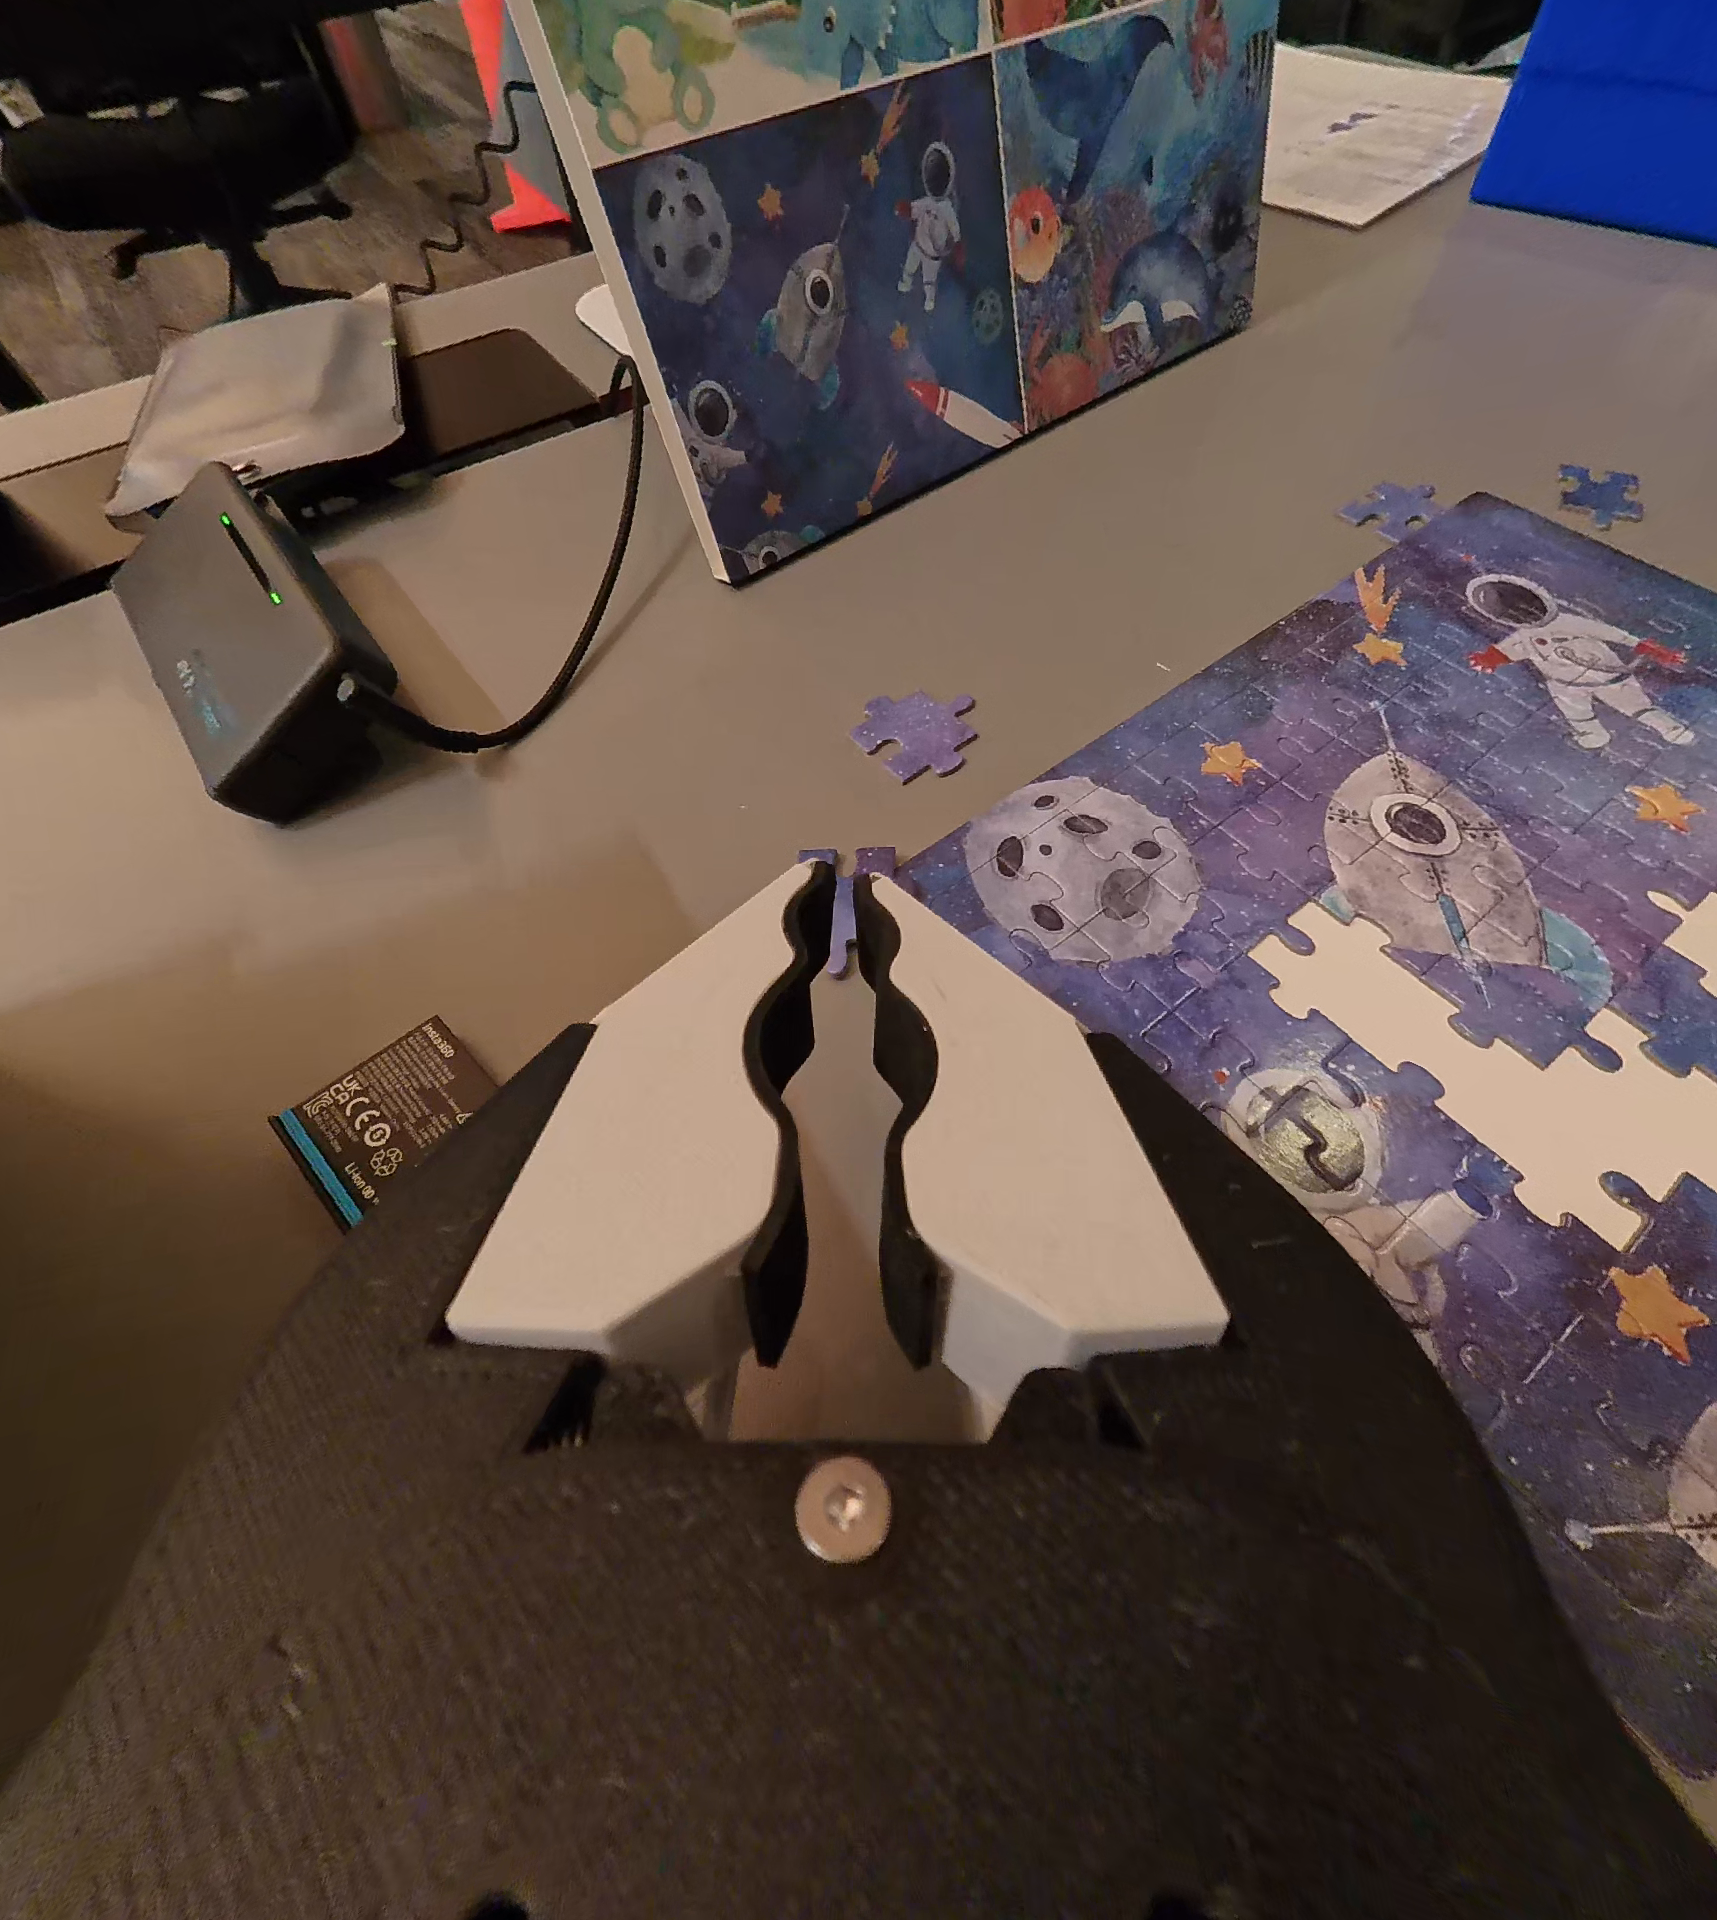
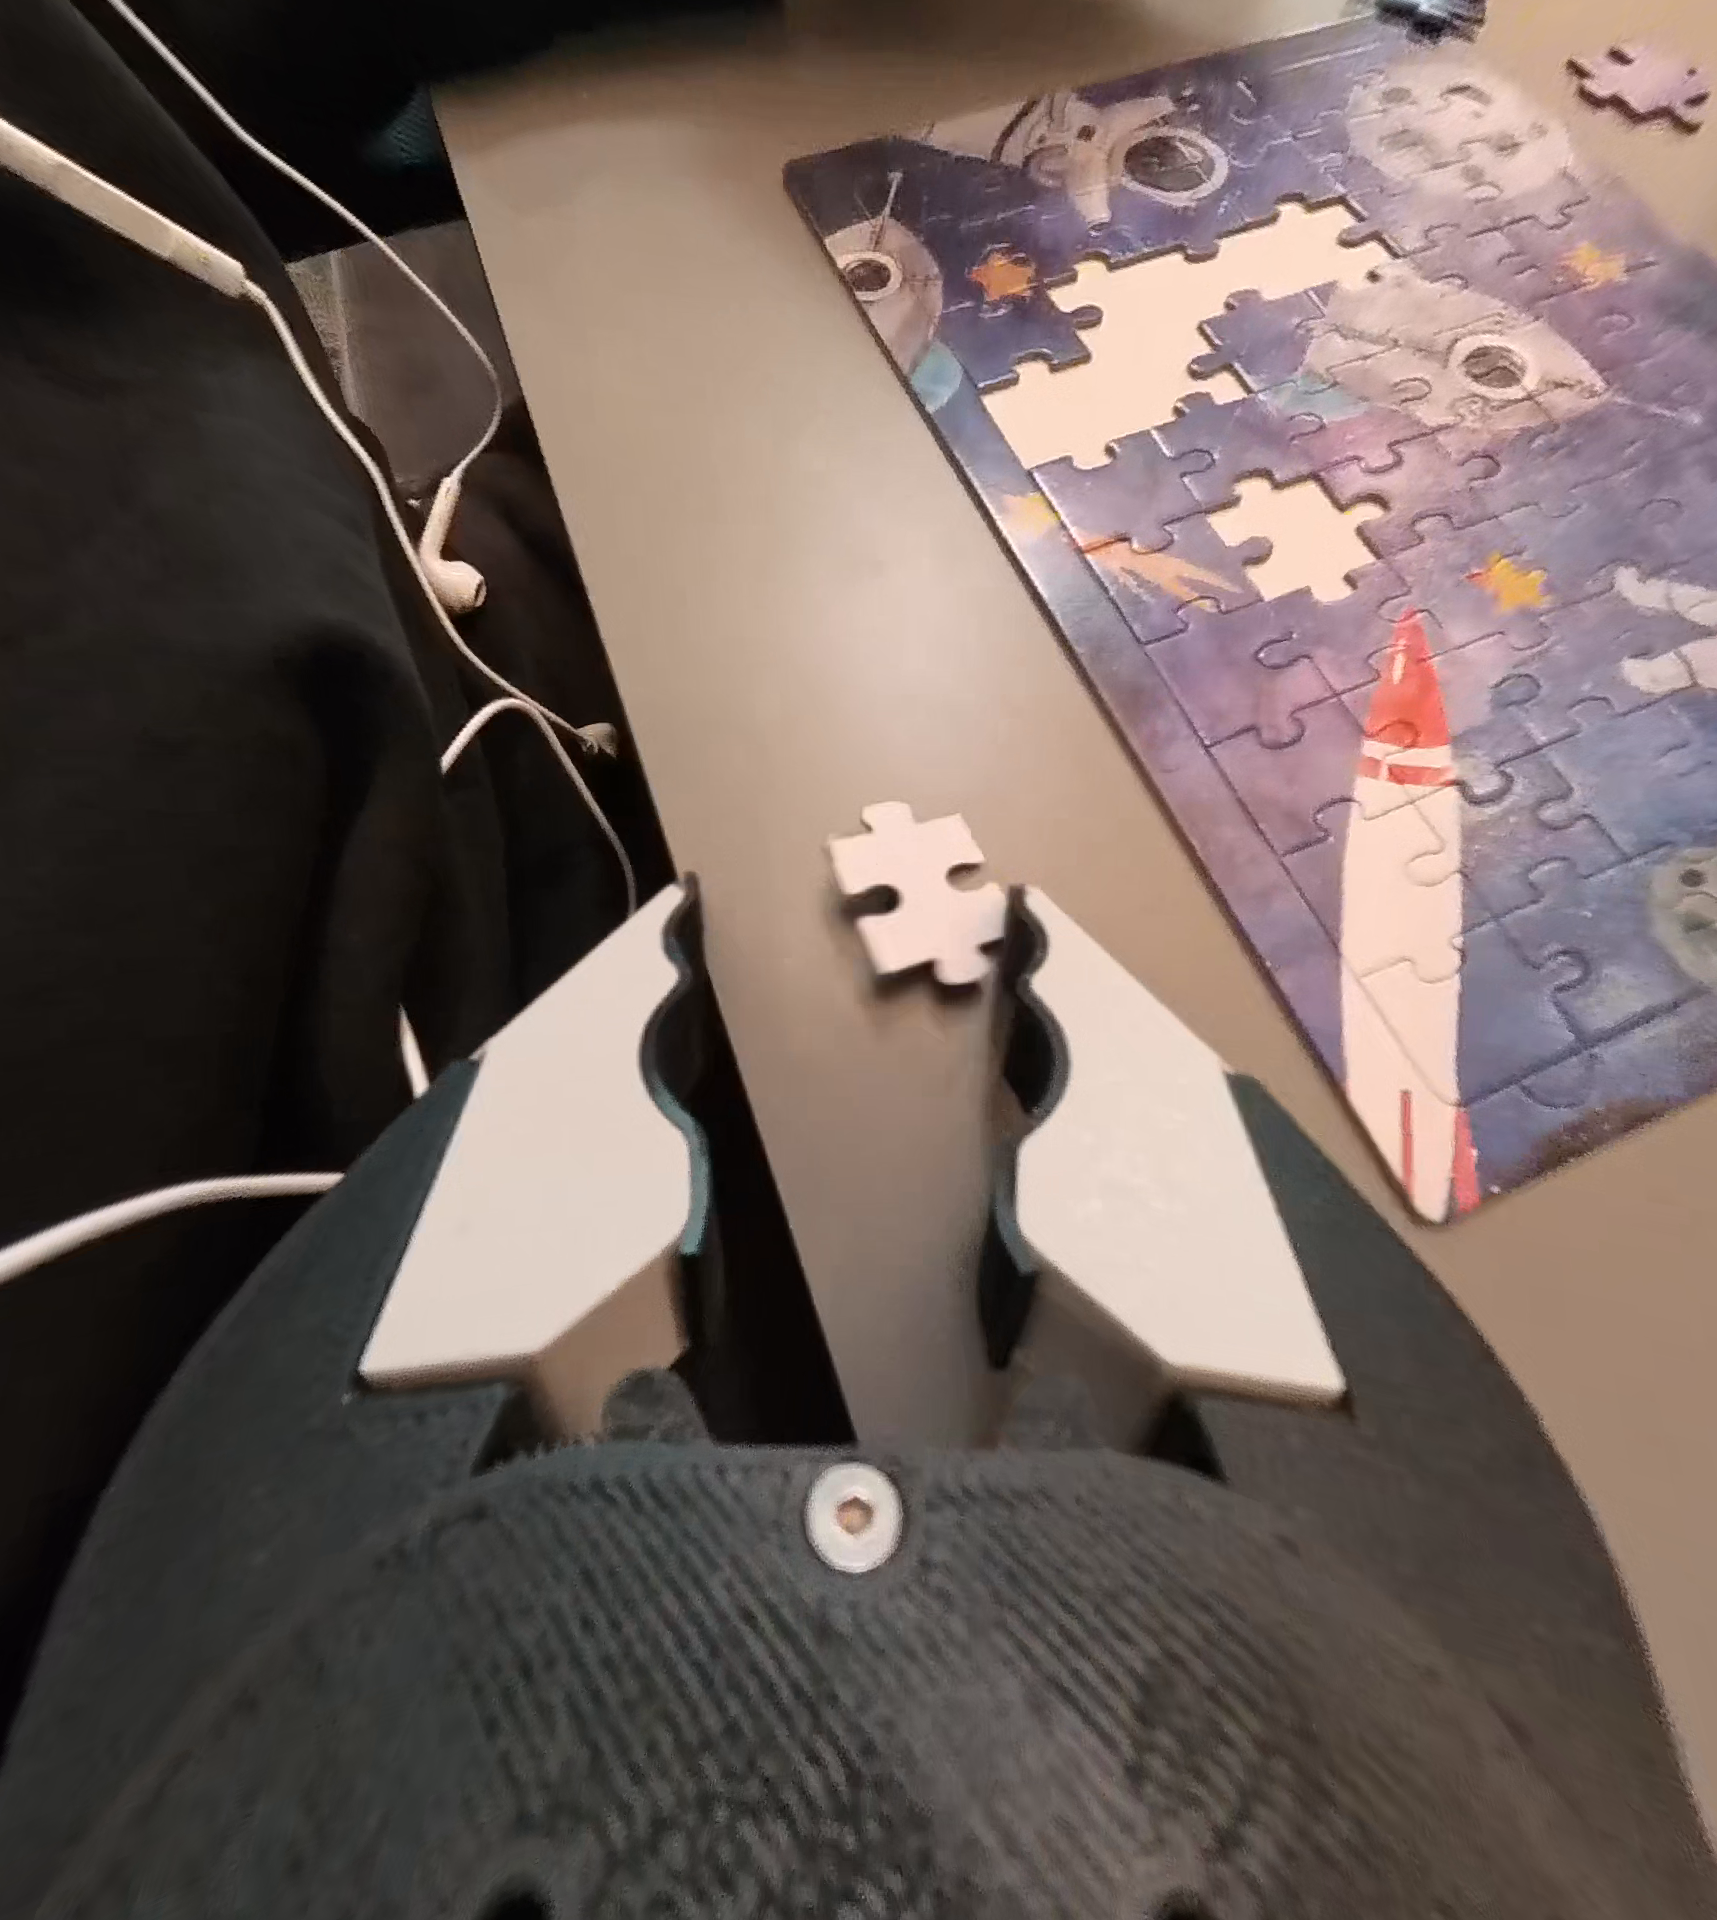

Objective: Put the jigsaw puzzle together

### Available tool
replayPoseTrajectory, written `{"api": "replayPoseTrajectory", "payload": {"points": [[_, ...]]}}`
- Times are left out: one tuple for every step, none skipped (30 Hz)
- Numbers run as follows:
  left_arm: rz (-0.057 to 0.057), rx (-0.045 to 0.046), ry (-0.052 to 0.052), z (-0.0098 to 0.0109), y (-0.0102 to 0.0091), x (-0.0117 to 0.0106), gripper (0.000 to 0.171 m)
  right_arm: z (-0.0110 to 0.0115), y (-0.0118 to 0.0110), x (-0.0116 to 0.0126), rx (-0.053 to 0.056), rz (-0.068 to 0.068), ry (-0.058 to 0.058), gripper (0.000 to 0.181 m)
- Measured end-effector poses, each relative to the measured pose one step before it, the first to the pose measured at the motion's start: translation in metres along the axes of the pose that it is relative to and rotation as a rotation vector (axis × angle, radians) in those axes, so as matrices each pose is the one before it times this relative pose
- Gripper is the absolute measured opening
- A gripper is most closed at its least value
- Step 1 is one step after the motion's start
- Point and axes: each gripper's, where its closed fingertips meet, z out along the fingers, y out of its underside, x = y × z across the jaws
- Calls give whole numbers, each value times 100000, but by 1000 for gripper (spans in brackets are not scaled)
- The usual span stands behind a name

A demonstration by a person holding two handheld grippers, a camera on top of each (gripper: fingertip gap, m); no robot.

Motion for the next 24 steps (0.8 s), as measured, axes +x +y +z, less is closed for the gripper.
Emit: {"api": "replayPoseTrajectory", "payload": {"points": [[-9, 141, 3, -14, -20, 8, 1, -9, -16, -173, -361, -788, -324, 52], [-62, 124, 98, -15, -18, 25, 1, -53, 9, -172, -561, -766, -327, 44], [-37, 66, 26, -12, -12, 6, 1, -66, 25, -290, -653, -972, -897, 33], [21, 123, 13, -2, -23, 7, 1, -66, 36, -239, -654, -1080, -462, 28], [21, 108, 60, -16, -15, 14, 1, -46, 21, -51, -535, -927, 734, 28], [-17, 106, 103, -14, -27, 29, 1, -37, 12, -4, -391, -808, 938, 28], [29, 124, 224, 2, -15, 65, 1, -31, -3, -6, -264, -662, 734, 28], [124, 73, 101, -12, -15, 48, 1, -4, -7, -5, -147, -385, 510, 28], [251, 53, -67, -1, -18, 29, 1, 8, -15, -8, 35, -192, 297, 28], [265, 37, -121, -2, -16, 21, 1, 22, -34, -27, 309, 5, 38, 28], [174, 70, -72, -6, -18, 27, 1, 33, -43, -4, 548, 390, -90, 28], [65, 143, -1, -13, -21, 16, 1, -1, -105, 47, 906, 688, 6, 28], [-16, 123, 72, -19, -27, 18, 1, -44, -175, 91, 1405, 850, 131, 28], [-40, 135, 38, -10, -10, 15, 1, -98, -236, 143, 1728, 1111, 234, 28], [-37, 81, 60, -5, -17, 4, 1, -152, -271, 179, 1845, 1381, 264, 28], [-44, 85, 128, -5, -18, 14, 1, -176, -299, 211, 2015, 1520, 241, 28], [-1, 118, 231, 8, -17, 32, 1, -214, -348, 214, 2336, 1579, 220, 28], [117, 154, 355, 0, -28, 62, 1, -237, -401, 249, 2667, 1718, 336, 28], [324, 357, 626, -2, -62, 128, 1, -267, -443, 268, 2886, 1832, 324, 28], [522, 515, 858, 1, -104, 189, 2, -278, -489, 247, 3215, 1797, 210, 28], [611, 333, 392, -3, -83, 138, 2, -280, -538, 290, 3494, 1791, 390, 28], [800, 195, -30, -1, -60, 87, 2, -287, -535, 293, 3495, 1843, 405, 28], [857, 231, 121, -9, -73, 111, 2, -254, -534, 238, 3330, 1907, 34, 28], [727, 556, 298, -47, -136, 138, 2, -217, -507, 232, 3134, 1938, -90, 28]]}}
